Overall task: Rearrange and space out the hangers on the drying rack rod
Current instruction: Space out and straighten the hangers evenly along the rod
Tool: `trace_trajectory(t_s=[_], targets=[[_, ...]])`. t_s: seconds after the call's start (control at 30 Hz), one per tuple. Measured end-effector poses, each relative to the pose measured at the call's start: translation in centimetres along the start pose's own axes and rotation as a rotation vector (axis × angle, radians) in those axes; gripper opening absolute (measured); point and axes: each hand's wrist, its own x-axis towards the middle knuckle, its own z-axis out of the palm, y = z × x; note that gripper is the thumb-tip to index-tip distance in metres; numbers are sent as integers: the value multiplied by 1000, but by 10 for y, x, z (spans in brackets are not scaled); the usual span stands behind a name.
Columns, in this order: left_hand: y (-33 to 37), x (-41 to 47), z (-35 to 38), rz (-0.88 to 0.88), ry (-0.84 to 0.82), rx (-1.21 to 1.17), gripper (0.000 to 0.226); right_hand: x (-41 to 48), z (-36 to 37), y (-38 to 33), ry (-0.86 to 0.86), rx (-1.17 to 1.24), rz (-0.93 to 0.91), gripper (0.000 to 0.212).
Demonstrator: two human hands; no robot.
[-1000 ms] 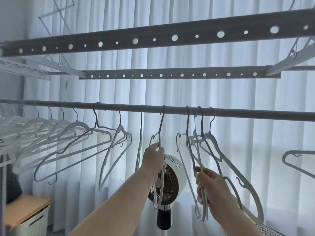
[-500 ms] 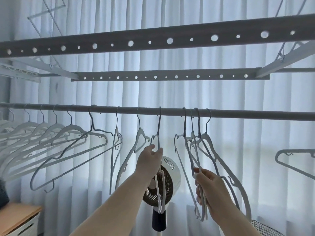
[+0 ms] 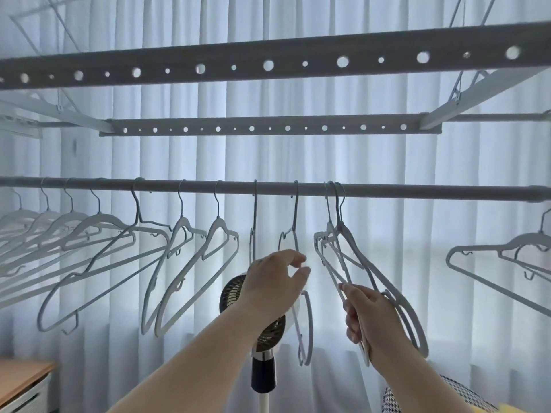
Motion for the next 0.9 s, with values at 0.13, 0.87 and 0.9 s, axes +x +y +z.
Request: trace_trajectory(t_s=[0.13, 0.87, 0.9], targets=[[1, 1, 13, -84, -64, 64, 49, 0, -18, -5, 7, -2, -1, 21], [-3, 7, 57, -305, 21, 61, 38, 6, -54, -9, -16, -14, 9, 17], [-4, 7, 57, -299, 27, 48, 38, 6, -54, -8, -11, -12, 9, 17]])
